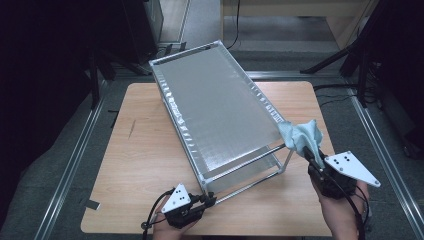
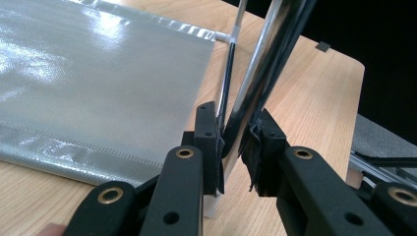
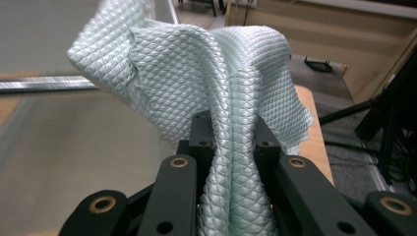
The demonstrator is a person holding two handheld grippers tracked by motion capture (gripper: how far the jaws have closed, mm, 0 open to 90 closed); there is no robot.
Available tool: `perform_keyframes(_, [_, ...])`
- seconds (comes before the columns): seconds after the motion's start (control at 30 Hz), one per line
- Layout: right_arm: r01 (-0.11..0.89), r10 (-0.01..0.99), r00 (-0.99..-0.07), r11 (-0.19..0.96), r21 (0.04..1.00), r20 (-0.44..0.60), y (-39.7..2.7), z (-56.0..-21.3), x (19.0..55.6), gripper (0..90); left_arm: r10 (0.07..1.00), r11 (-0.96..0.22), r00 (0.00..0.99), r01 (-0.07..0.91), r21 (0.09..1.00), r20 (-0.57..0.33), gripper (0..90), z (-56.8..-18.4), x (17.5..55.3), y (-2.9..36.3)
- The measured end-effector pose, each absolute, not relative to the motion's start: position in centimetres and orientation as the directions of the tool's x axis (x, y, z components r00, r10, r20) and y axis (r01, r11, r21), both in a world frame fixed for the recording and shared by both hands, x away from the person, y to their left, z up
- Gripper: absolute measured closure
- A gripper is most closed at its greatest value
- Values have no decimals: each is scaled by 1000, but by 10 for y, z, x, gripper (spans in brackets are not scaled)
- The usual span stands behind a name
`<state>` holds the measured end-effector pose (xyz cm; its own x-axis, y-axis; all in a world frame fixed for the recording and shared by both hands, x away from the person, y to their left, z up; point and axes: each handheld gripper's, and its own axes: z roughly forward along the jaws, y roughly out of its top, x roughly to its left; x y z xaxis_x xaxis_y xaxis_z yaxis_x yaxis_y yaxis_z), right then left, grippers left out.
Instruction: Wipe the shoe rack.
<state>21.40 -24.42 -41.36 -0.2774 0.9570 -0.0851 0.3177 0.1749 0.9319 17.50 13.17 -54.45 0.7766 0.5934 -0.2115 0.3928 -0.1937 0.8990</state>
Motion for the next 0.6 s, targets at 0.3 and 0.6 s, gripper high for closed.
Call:
perform_keyframes(0.3, [416,955,-288,191,889,-71,-244,-444,225,778,590,-196,779,394,898,-213,774,-545,175,132])
perform_keyframes(0.6, [542,947,-316,224,810,-51,-243,-493,244,778,592,-198,778,394,898,-211,774,-544,175,132])
